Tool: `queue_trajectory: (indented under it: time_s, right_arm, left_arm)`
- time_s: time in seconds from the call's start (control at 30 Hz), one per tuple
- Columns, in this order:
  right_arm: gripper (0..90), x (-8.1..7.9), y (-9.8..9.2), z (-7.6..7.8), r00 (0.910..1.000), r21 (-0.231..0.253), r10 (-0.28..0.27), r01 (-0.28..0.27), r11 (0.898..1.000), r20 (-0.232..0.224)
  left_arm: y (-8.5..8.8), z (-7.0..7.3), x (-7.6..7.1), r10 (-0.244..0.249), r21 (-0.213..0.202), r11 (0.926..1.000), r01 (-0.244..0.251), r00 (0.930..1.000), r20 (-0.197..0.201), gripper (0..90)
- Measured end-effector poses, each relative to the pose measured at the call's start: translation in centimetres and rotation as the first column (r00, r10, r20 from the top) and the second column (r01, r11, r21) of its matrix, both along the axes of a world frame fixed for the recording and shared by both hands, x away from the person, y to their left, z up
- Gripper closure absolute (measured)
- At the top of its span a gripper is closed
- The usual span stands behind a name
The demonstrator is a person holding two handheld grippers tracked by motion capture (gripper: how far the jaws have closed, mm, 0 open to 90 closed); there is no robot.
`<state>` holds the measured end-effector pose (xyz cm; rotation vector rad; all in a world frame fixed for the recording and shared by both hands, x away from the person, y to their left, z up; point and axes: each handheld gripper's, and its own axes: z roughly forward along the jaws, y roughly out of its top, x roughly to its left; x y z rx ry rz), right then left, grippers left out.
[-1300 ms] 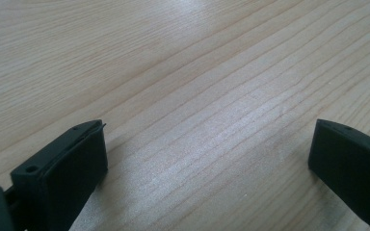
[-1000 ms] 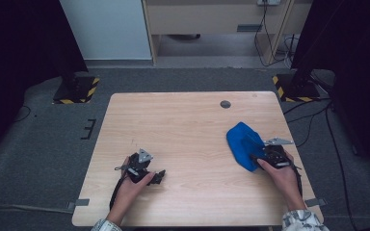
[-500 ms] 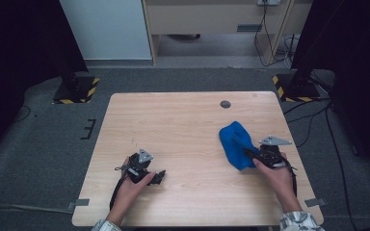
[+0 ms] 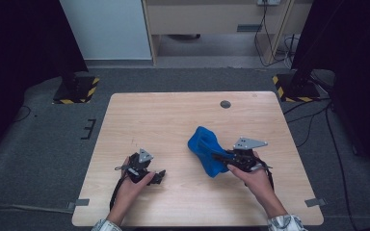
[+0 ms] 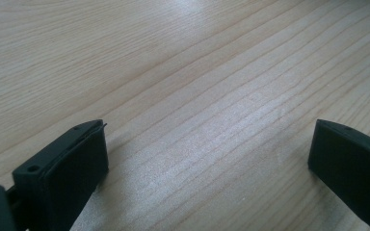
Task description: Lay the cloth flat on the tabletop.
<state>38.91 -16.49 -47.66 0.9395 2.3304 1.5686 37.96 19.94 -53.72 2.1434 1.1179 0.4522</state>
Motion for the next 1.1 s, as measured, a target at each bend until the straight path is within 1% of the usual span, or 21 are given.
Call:
queue_trajectory:
  time_s: [0.03, 0.1, 0.13, 0.17, 0.2, 0.23, 0.27, 0.3, 0.33, 0.4, 0.5, 0.53, 0.63, 0.73, 0.8, 0.87, 0.93, 0.97, 1.0, 1.03, 1.1]
  right_arm:
    - [69.3, -0.1, 0.3, 0.1, 0.9998, 0.004, 0.02, -0.02, 1.0, 0.004]
    - [65.4, -0.3, 1.0, -0.1, 0.999, -0.029, 0.045, -0.044, 0.999, 0.004]
    - [65.4, -0.3, 1.0, -0.1, 0.999, -0.029, 0.045, -0.044, 0.999, 0.004]
    - [60.0, -0.2, 1.2, -0.5, 0.9987, -0.059, 0.05, -0.05, 0.997, 0.002]
    - [51.5, -0.1, 1.4, -1.0, 0.9991, -0.096, 0.043, -0.043, 0.994, -0.005]
    - [43.1, 0.1, 1.6, -1.6, 0.9994, -0.14, 0.03, -0.032, 0.99, -0.018]
    - [34.7, 0.4, 1.7, -2.3, 0.9994, -0.195, 0.013, -0.019, 0.981, -0.033]
    - [26.9, 0.5, 1.7, -2.9, 0.9996, -0.238, -0.014, 0.009, 0.971, -0.022]
    - [23.0, 0.4, 1.6, -3.0, 0.9996, -0.244, -0.019, 0.013, 0.97, -0.021]
    - [18.2, 0.2, 1.6, -2.7, 0.9994, -0.234, -0.032, 0.028, 0.972, -0.011]
    - [17.7, -0.2, 1.5, -2.2, 0.9995, -0.22, -0.031, 0.031, 0.975, 0.002]
    - [17.9, -0.6, 1.4, -1.9, 0.9993, -0.215, -0.035, 0.037, 0.976, 0.011]
    - [18.7, -1.0, 1.1, -1.6, 0.9994, -0.207, -0.031, 0.034, 0.978, 0.016]
    - [21.6, -1.4, 0.6, -1.1, 0.999, -0.185, -0.034, 0.038, 0.982, 0.027]
    - [26.7, -1.6, 0.2, -0.7, 0.9988, -0.159, -0.038, 0.042, 0.986, 0.03]
    - [28.1, -1.5, 0.1, -0.6, 0.999, -0.149, -0.034, 0.038, 0.988, 0.029]
    - [36.1, -1.6, 0.0, -0.4, 0.999, -0.135, -0.031, 0.035, 0.99, 0.032]
    - [42.2, -1.6, -0.1, -0.3, 0.9988, -0.13, -0.033, 0.038, 0.991, 0.037]
    - [42.2, -1.6, -0.1, -0.3, 0.9988, -0.13, -0.033, 0.038, 0.991, 0.037]
    - [49.4, -1.6, -0.2, -0.3, 0.9986, -0.131, -0.033, 0.038, 0.991, 0.043]
    - [56.8, -1.6, -0.3, -0.4, 0.9987, -0.132, -0.029, 0.034, 0.991, 0.042]
  left_arm:
    - [0.0, 0.0, 0.0, 0.0, -0.002, 1.0, 0.0, 1.0, 0.0, 0.0]
    - [0.0, 0.0, 0.0, -0.001, -0.003, 1.0, 0.001, 1.0, 0.0, 0.0]
    - [0.0, 0.0, 0.0, -0.001, -0.003, 1.0, 0.001, 1.0, 0.0, 0.0]
    - [0.0, 0.0, 0.0, -0.002, -0.003, 1.0, 0.002, 1.0, 0.0, 0.0]
    - [0.0, 0.0, 0.0, -0.003, -0.003, 1.0, 0.003, 1.0, 0.0, 0.0]
    - [0.0, 0.0, 0.0, -0.003, -0.004, 1.0, 0.003, 1.0, 0.0, 0.0]
    - [0.0, 0.0, 0.0, -0.003, -0.004, 1.0, 0.003, 1.0, 0.0, 0.0]
    - [0.1, 0.0, 0.0, -0.004, -0.003, 1.0, 0.004, 1.0, 0.0, 0.0]
    - [0.1, 0.0, 0.0, -0.005, -0.003, 1.0, 0.005, 1.0, 0.0, 0.0]
    - [0.1, 0.0, 0.0, -0.006, -0.003, 1.0, 0.006, 1.0, 0.001, 0.2]
    - [0.1, 0.0, 0.0, -0.008, -0.003, 1.0, 0.008, 1.0, 0.003, 0.5]
    - [0.2, 0.1, 0.0, -0.008, 0.0, 1.0, 0.008, 1.0, 0.001, 1.5]
    - [0.1, 0.2, 0.0, -0.008, -0.003, 1.0, 0.008, 1.0, 0.002, 4.6]
    - [0.0, 0.4, 0.1, 0.001, -0.021, 0.9998, -0.001, 1.0, -0.001, 5.5]
    - [-0.1, 0.7, 0.0, -0.004, -0.031, 0.9995, 0.004, 1.0, 0.006, 7.3]
    - [-0.2, 0.8, 0.0, -0.006, -0.032, 0.9995, 0.006, 1.0, 0.007, 7.7]
    - [-0.2, 0.9, 0.0, -0.01, -0.035, 0.9993, 0.01, 0.9999, 0.01, 8.3]
    - [-0.3, 0.9, 0.0, -0.011, -0.036, 0.9993, 0.011, 0.9999, 0.01, 8.9]
    - [-0.3, 0.9, 0.0, -0.011, -0.036, 0.9993, 0.012, 0.9999, 0.011, 8.9]
    - [-0.3, 0.9, 0.0, -0.013, -0.031, 0.9994, 0.013, 0.9999, 0.01, 9.8]
    - [-0.4, 0.9, 0.0, -0.012, -0.027, 0.9996, 0.012, 0.9999, 0.008, 9.9]
